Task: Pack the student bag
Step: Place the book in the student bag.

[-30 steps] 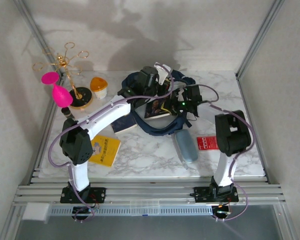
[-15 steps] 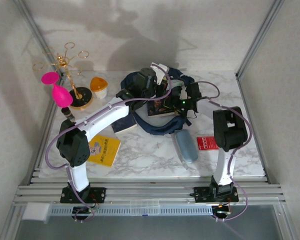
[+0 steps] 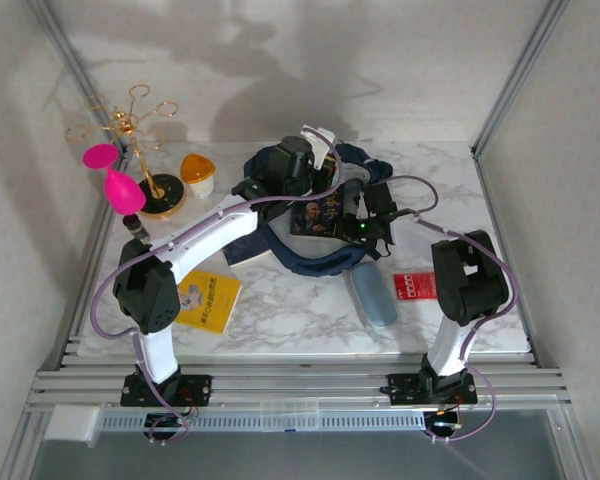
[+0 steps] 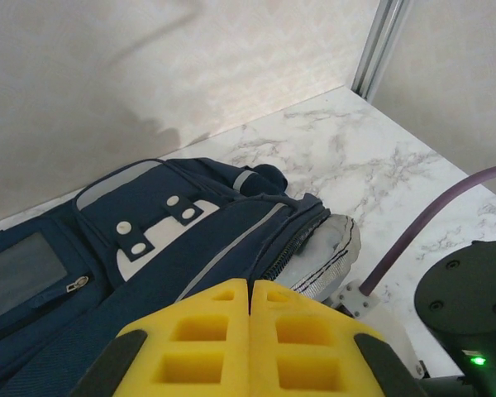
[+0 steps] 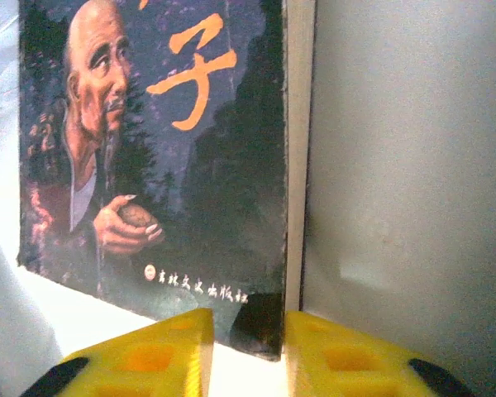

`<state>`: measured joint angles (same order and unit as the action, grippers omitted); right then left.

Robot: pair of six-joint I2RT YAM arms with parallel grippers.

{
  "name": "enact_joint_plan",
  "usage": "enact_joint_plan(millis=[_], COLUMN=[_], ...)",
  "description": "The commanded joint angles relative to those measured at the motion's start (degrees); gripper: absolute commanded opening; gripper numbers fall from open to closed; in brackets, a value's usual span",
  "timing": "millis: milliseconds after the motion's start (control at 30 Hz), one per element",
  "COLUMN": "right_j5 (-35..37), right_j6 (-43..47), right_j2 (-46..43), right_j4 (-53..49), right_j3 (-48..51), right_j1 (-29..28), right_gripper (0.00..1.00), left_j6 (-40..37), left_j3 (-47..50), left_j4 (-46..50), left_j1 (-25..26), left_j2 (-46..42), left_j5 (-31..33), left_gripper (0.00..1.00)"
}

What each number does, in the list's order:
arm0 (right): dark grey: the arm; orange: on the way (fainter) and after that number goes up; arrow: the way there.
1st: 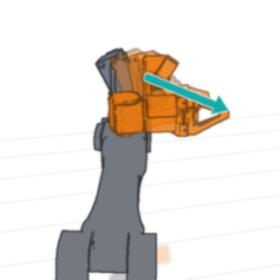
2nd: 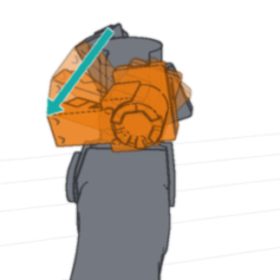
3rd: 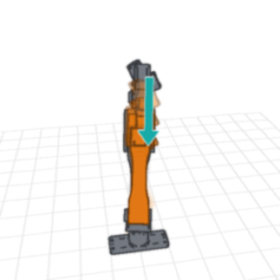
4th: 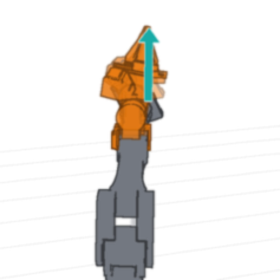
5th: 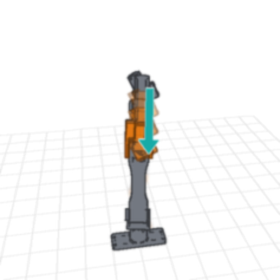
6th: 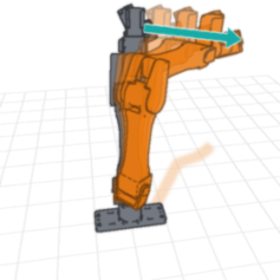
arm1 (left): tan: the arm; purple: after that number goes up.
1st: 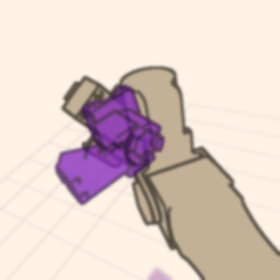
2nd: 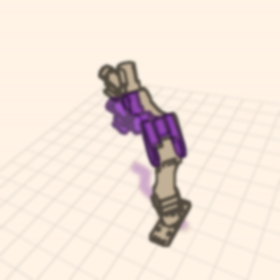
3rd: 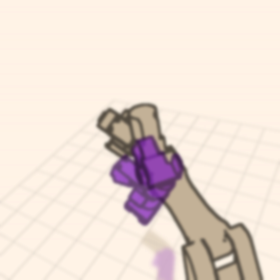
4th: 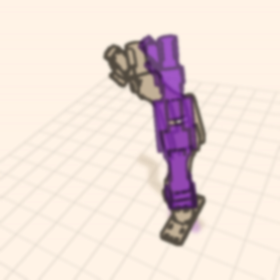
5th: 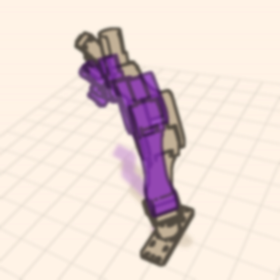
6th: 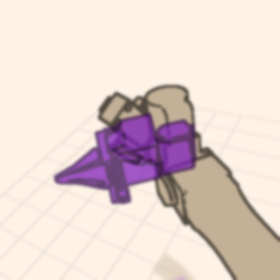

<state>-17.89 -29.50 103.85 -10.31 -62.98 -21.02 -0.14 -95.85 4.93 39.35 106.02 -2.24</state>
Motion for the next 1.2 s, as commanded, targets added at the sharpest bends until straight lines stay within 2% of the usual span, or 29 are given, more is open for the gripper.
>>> enact_joint_plan(millis=[0,167,300,433,633,767,867,1033,1167], right_j5=[3.39,6.14,9.82,12.15,6.96,11.09,12.87,11.84,16.22], right_j6=[-0.93,-3.26,-3.37,-1.18,1.89,-1.16,-2.3,-4.66,-4.42], right_j2=[3.06,6.69,7.95,6.45,1.01,-2.52,-2.41,3.82,6.72], right_j4=[4.66,14.06,18.15,18.21,18.03,15.16,16.6,17.95,20.14], right_j3=[-1.19,-6.38,-8.61,-6.76,-0.2,4.36,6.18,4.47,2.95], right_j1=[-0.34,-0.17,-0.17,-0.19,-0.92,-4.01,-6.58,-7.29,-6.79], right_gripper=[0.22,0.18,0.2,0.21,0.27,0.27,0.19,0.11,0.08], left_j6=[1.11,1.26,0.72,0.4,1.02,1.11,1.8,2.47,2.25], left_j3=[-2.01,-1.5,-1.36,-0.88,-0.03,-1.11,-1.2,-1.3,-1.19], left_j4=[-5.85,-5.38,-4.15,-3.95,-5.36,-4.65,-4.83,-5.1,-4.41], left_j1=[0.46,0.55,0.55,0.55,0.55,0.55,0.55,0.55,0.59], left_j2=[-2.35,-3.0,-3.18,-3.36,-3.1,-2.16,-1.95,-1.8,-2.28], left_j5=[-1.19,-0.42,1.27,2.74,2.33,2.5,2.43,2.05,2.52], left_gripper=[0.0,0.0,0.0,0.0,0.0,0.0,0.0,0.0,0.0])
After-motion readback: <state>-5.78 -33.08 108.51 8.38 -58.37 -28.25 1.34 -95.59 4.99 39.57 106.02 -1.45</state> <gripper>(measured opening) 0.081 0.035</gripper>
